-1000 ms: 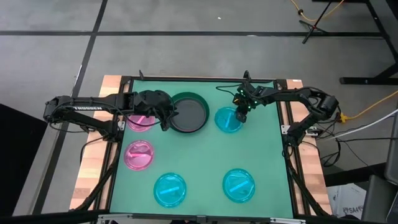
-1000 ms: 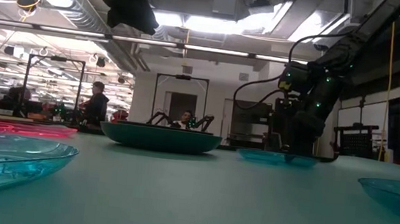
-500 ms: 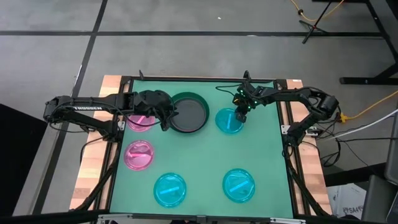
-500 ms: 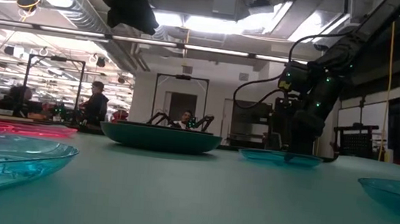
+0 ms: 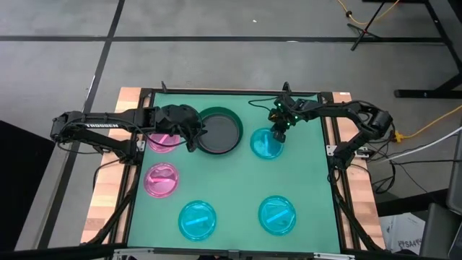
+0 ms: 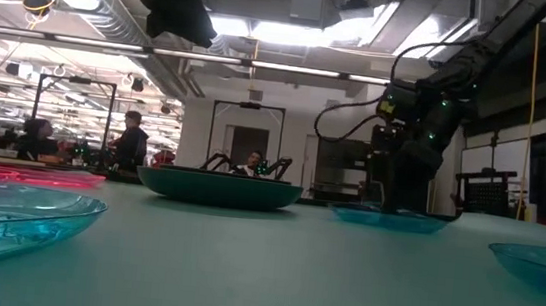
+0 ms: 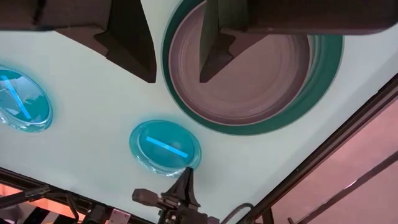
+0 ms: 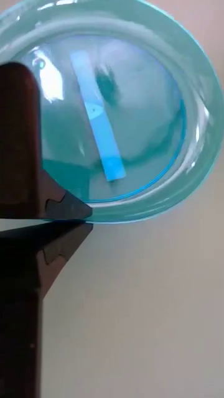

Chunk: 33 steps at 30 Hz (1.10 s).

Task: Stack plastic plates
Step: Stack the top blue plate on top of the black plate

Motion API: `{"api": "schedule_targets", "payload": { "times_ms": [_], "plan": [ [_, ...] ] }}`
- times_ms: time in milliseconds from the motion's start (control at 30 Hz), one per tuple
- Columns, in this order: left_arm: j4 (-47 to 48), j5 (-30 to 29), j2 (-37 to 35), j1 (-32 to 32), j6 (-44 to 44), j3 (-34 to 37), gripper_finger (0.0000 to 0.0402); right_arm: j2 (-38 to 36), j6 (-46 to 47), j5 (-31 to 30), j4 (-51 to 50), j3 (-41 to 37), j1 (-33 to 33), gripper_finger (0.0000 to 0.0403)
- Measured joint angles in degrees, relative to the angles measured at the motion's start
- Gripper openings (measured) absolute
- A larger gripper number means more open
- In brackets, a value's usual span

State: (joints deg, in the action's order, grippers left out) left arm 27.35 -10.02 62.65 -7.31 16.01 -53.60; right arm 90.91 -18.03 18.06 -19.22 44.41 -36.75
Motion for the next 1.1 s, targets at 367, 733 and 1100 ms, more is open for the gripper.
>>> {"api": "schedule_targets", "payload": {
  "times_ms": [367,733,1100],
  "plan": [
    [0.0,0.0,0.0,0.0,0.0,0.0,0.0116,0.0,-4.2,0.0,-8.8,10.6,0.0,0.0],
    [0.0,0.0,0.0,0.0,0.0,0.0,0.0116,0.0,-7.5,0.2,-14.4,23.7,0.0,0.0],
    [0.0,0.0,0.0,0.0,0.0,0.0,0.0116,0.0,-6.9,0.2,-10.5,29.8,0.1,0.0]
  ]
}}
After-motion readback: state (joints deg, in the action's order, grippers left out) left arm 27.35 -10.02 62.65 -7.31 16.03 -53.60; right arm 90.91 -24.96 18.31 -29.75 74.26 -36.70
